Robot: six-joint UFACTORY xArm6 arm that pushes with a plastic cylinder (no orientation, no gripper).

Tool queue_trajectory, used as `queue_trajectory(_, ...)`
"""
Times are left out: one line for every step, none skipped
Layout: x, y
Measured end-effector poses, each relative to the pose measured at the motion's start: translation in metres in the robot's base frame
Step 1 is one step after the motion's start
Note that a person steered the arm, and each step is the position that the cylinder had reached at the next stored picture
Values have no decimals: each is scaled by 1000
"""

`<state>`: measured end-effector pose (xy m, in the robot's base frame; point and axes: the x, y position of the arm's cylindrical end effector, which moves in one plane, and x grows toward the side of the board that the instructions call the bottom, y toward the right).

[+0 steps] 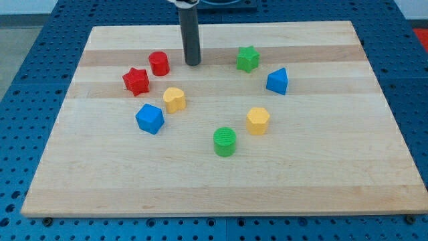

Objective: Tap the red star

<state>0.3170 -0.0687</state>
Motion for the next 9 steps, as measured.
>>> queue_trajectory(19,-10)
queue_trajectory(30,-10)
queue_trajectory(35,-10)
queue_trajectory(40,-20)
queue_trajectory(45,-35)
queue_trajectory(54,-47)
queue_trajectory(66,-53)
queue_trajectory(77,-60)
queue_trajectory(85,-67)
